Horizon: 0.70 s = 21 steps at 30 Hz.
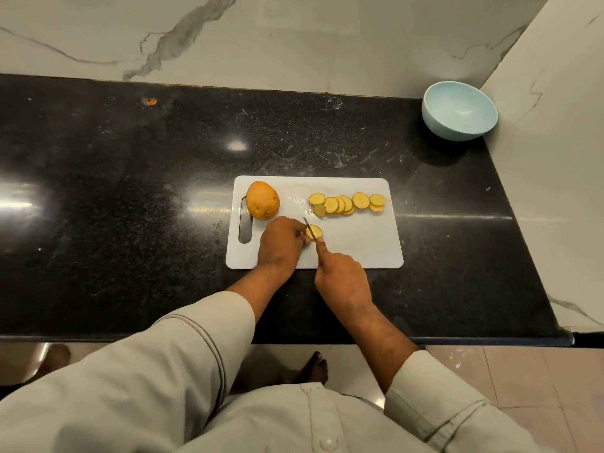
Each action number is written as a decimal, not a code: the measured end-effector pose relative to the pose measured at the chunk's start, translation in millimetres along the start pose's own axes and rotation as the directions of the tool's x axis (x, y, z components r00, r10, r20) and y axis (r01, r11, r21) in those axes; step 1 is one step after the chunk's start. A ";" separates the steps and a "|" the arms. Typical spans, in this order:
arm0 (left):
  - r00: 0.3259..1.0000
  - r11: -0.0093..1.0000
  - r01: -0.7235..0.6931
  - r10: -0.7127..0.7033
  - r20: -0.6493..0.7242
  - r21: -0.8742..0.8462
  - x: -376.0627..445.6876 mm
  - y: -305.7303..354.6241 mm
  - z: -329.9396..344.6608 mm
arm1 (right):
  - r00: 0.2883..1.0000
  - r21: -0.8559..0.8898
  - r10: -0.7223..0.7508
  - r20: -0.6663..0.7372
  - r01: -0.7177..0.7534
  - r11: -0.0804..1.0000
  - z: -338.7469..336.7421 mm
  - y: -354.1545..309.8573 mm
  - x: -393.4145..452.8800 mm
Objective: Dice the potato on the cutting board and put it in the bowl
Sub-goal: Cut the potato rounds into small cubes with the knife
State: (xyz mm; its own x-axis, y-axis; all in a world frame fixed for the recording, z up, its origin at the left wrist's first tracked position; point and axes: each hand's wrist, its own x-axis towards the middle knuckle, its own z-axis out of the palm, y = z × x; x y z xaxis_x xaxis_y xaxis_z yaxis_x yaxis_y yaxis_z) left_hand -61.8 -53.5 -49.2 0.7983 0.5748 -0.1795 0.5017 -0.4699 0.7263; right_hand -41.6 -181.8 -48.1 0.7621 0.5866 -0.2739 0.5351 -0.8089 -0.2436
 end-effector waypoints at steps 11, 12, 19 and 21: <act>0.999 0.992 -0.026 0.020 0.049 0.123 3.4 4.2 -2.0 | 1.000 0.002 -0.003 0.008 0.003 1.000 8.0 -0.7 4.4; 0.998 0.989 -0.034 0.027 0.054 0.144 3.7 4.7 -2.0 | 1.000 0.000 -0.004 0.007 0.004 1.000 8.9 -0.8 4.6; 0.994 0.970 -0.040 0.013 0.111 0.240 8.5 14.2 -6.5 | 1.000 0.005 0.000 0.024 0.000 1.000 9.0 -4.3 12.6; 0.993 0.966 -0.033 0.002 0.121 0.255 10.7 16.2 -8.0 | 1.000 -0.016 0.000 0.019 0.000 1.000 8.0 -7.6 18.4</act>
State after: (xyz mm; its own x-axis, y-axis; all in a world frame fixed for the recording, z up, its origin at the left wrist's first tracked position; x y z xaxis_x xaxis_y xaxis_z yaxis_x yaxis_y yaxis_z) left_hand -47.8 -49.5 -34.0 0.8337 0.4886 -0.2575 0.5436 -0.6437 0.5387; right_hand -34.6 -164.6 -58.7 0.7551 0.5871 -0.2919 0.5409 -0.8094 -0.2289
